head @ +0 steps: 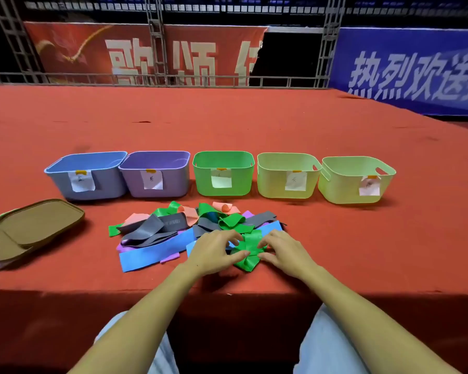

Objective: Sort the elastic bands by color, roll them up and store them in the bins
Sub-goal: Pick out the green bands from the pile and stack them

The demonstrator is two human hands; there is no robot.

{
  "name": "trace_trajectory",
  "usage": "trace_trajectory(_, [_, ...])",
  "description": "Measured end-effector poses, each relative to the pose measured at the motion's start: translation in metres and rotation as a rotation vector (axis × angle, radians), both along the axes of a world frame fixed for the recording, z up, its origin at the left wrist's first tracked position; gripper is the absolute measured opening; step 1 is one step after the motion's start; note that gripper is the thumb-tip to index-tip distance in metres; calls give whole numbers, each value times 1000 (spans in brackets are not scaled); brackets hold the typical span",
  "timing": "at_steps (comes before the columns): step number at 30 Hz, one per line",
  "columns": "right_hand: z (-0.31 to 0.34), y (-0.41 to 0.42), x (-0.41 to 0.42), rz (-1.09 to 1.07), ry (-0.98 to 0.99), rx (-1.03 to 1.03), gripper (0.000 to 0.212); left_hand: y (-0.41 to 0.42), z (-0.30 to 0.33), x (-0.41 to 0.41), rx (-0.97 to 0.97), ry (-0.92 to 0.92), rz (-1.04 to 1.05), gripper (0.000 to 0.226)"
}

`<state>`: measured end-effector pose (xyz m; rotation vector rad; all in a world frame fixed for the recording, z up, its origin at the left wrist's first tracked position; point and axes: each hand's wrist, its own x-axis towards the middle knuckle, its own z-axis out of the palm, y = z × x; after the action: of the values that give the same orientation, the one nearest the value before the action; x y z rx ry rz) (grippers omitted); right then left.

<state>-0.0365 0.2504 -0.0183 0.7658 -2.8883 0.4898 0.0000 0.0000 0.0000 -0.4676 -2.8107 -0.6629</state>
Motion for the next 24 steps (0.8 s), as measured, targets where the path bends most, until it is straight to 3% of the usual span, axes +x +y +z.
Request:
trace_trajectory(8, [-8, 3, -4, -13, -18, -1, 19, 17, -3, 4, -13, -13, 30, 47])
trace_trajectory(15, [-2, 8, -4, -20, -21, -47, 17, 26, 1, -1, -48, -55, 41, 25])
trace_trajectory(24, [-13, 6, -15, -26, -15, -19, 19, 31, -12, -19, -63, -73, 67, 20])
